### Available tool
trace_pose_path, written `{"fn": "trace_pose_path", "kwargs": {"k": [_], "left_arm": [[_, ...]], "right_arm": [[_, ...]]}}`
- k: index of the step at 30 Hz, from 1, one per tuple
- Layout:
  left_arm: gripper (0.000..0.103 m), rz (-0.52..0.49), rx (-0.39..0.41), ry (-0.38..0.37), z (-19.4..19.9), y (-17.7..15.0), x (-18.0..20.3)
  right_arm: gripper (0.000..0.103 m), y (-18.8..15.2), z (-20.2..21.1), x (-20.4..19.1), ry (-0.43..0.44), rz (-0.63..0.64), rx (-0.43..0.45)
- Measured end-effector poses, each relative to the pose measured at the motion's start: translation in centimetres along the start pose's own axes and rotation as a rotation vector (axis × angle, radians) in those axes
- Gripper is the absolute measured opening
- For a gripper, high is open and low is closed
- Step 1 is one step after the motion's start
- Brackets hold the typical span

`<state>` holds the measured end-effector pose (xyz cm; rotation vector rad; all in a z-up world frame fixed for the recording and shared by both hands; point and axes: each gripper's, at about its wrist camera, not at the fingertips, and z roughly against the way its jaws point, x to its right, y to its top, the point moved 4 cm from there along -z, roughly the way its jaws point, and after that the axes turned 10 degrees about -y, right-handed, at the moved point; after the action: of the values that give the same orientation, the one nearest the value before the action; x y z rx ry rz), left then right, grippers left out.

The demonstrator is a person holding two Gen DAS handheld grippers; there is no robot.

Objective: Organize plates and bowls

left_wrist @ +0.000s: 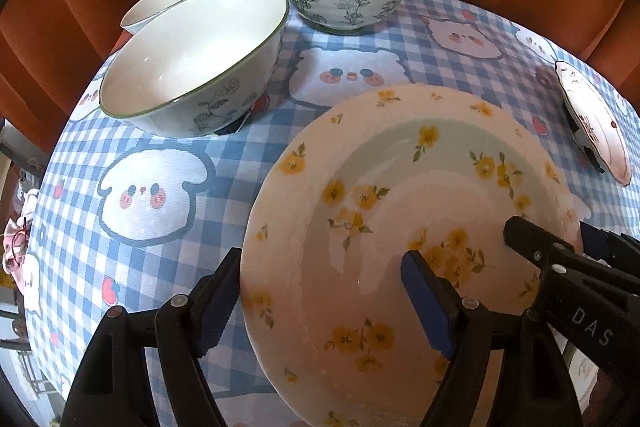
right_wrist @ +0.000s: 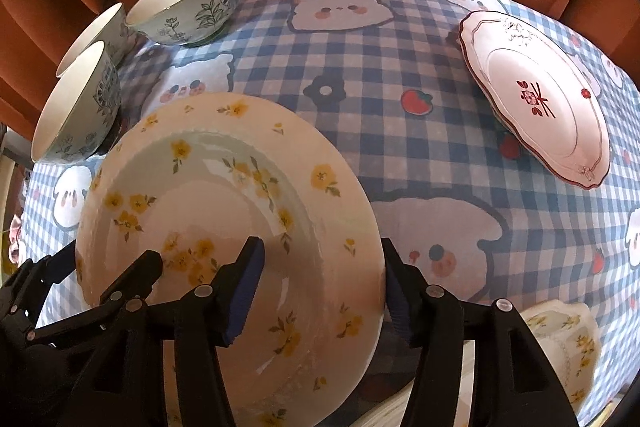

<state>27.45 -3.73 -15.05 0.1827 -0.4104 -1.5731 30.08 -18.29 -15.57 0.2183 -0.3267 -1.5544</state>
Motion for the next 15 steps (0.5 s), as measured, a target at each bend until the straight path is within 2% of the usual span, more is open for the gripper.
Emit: {"fn": "trace_pose_path", "kwargs": {"k": [6, 15], "left_arm": [[0.074, 0.019, -0.003, -0.01, -0.3, 0.7, 0.1], [0.074, 0.012, -0.012, -0.018, 0.9, 0.7, -0.3]], "right_arm": [[0.061, 0.6, 0.1, -0.3, -0.021, 0.034, -0.007], [0.061, 0.1, 0.6, -0.5, -0.035, 0.019, -0.045]]}}
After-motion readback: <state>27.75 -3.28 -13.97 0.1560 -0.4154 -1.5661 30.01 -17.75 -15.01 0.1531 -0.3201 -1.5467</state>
